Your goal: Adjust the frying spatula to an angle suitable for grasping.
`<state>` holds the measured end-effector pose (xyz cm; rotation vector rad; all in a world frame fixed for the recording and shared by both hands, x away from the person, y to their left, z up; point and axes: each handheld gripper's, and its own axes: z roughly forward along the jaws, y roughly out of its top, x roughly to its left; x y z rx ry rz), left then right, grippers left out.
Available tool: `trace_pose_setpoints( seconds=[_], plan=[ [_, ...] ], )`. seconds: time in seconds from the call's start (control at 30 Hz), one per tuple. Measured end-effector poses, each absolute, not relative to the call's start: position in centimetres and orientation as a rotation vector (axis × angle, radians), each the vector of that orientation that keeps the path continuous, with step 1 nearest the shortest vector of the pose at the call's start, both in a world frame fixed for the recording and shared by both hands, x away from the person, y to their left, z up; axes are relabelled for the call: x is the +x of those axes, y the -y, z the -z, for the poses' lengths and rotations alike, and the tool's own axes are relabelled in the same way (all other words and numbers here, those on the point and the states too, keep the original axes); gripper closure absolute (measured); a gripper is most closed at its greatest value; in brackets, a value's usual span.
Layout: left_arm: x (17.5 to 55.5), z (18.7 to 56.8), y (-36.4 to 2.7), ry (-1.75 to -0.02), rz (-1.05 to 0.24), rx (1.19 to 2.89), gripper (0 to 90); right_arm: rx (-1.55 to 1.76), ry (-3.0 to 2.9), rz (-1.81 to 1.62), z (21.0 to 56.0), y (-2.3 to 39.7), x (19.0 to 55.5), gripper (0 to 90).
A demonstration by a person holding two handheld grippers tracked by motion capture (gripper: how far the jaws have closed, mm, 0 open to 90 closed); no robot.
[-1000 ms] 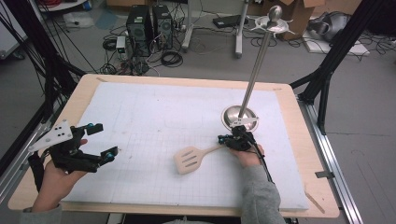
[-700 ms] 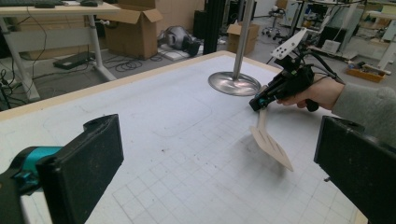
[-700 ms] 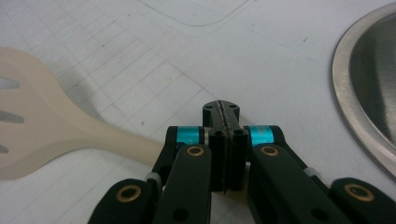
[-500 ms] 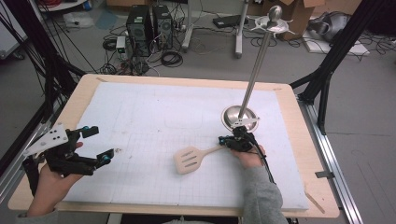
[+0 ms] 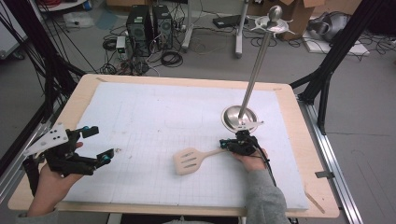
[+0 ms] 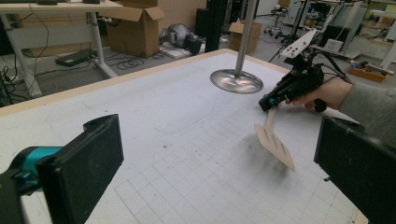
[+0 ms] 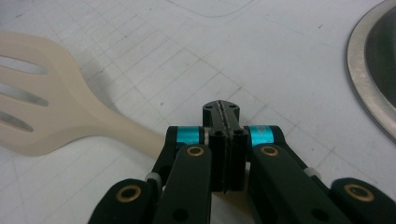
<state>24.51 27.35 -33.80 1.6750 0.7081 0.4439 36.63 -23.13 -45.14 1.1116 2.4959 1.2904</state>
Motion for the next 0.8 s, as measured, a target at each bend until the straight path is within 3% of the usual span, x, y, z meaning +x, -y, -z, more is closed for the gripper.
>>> trace_pose_setpoints(
  seconds=[0.8],
  plan=[
    [25.0, 33.6, -27.0, -0.697, -0.435, 1.669, 1.8, 1.038, -2.546, -1.292, 45.1, 23.5, 33.9, 90.0]
  ],
)
